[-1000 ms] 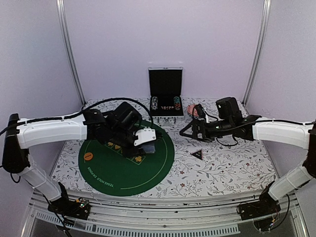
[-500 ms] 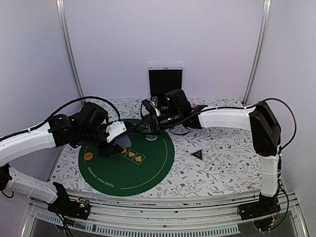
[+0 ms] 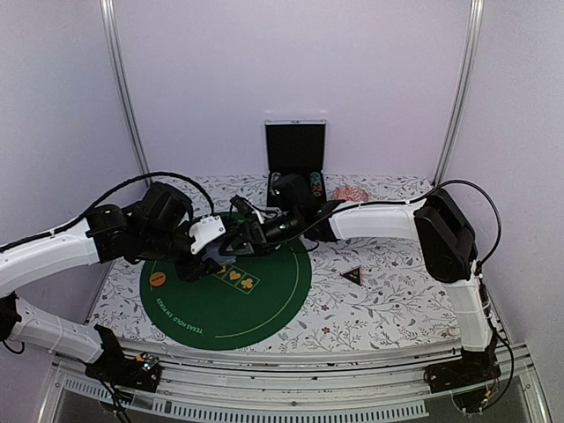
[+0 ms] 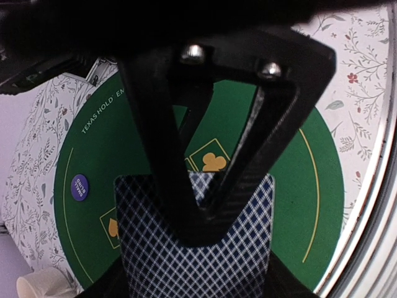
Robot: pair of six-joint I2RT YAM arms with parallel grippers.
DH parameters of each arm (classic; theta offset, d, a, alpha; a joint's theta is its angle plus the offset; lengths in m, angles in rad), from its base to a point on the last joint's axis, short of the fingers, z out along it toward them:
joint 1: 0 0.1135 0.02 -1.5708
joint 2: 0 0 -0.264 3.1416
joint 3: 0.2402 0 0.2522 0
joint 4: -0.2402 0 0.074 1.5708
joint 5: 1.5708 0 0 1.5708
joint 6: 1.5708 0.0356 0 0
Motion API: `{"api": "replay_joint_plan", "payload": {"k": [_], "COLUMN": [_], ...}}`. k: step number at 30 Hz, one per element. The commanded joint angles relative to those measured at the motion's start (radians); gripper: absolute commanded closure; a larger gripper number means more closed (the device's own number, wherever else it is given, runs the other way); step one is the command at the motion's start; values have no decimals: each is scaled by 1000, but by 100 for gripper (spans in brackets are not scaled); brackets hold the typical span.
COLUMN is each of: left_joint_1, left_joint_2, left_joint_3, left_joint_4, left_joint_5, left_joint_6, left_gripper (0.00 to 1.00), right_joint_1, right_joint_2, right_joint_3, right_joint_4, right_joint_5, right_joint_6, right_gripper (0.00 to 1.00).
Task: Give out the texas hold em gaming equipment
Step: Pick up the poker card from the face-down deck piles.
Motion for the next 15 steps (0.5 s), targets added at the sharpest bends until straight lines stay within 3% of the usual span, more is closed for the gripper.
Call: {"api": "replay_joint_plan", "payload": {"k": [1, 8, 15], "left_joint_1": [12, 13, 12], "left_joint_2": [15, 13, 10], "left_joint_3": [8, 5, 0], "left_joint_4": [32, 31, 31], "left_joint_5": [9, 9, 5], "left_joint_6": [-2, 3, 8], "left_gripper": [45, 45, 45], "right_joint_1": [8, -23, -25], "right_joint_2": [33, -7, -42], "right_joint_3": [44, 15, 15], "right_joint_4": [-11, -161, -208], "right_joint_5": [14, 159, 153], "right_joint_6": [1, -61, -115], "right_gripper": [1, 6, 12]}}
